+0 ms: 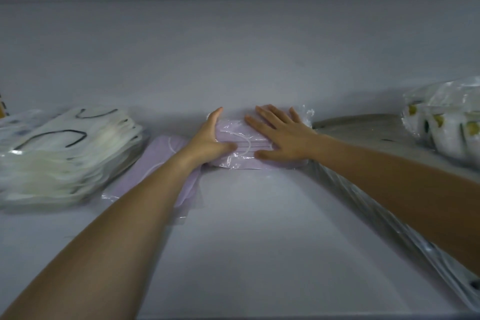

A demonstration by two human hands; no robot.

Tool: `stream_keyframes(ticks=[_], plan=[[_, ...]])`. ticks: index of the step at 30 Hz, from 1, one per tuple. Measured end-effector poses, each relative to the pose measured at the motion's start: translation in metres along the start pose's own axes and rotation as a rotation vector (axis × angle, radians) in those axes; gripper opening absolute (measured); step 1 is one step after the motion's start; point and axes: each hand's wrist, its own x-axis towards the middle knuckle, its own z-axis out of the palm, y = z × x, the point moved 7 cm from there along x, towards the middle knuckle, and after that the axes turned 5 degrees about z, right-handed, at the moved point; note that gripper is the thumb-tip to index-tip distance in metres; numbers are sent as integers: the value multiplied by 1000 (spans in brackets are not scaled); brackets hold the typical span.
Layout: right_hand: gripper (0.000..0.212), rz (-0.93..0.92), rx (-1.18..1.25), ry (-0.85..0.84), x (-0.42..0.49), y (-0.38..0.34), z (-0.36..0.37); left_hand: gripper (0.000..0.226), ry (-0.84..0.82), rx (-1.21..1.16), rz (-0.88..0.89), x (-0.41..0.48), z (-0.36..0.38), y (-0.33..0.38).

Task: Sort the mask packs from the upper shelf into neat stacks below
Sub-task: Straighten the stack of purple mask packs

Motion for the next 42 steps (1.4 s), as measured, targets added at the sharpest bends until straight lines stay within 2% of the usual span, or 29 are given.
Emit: stream_keyframes(ticks=[6,11,14,16,19,22,27,31,34,38,42], plan=[[82,-1,40,-57,1,-3,-6,96,-1,3,-149,9,-2,-8],[81,12,50,-117,-6,-10,4,106,-20,-55,-202,4,2,-12],[83,-5,37,-160,-15,-14,8,79,113,-223,-185,6,-6,-7],[84,-36,17,-161,-15,-14,3,64,189,-236,-180,8,-15,-6],[85,-24,33,-142,-14,-10,-1,53,221,-267,-183,9,-21,-11],[85,-86,23,-211,-20,-14,10,47,243,-271,-199,8,-20,-15],[82,-59,11,-157,-15,-5,-2,53,253,-209,-173,7,-20,-12],[79,-70,19,-222,-23,-9,10,57,262,-171,-149,5,-23,-11],[79,9,89,-176,-16,2,3,59,282,-132,-125,5,-25,-8],[81,48,81,-235,-17,9,14,61,239,-159,-161,4,-19,-11],[84,92,149,-181,-17,19,7,69,155,-223,-190,6,-12,-18]])
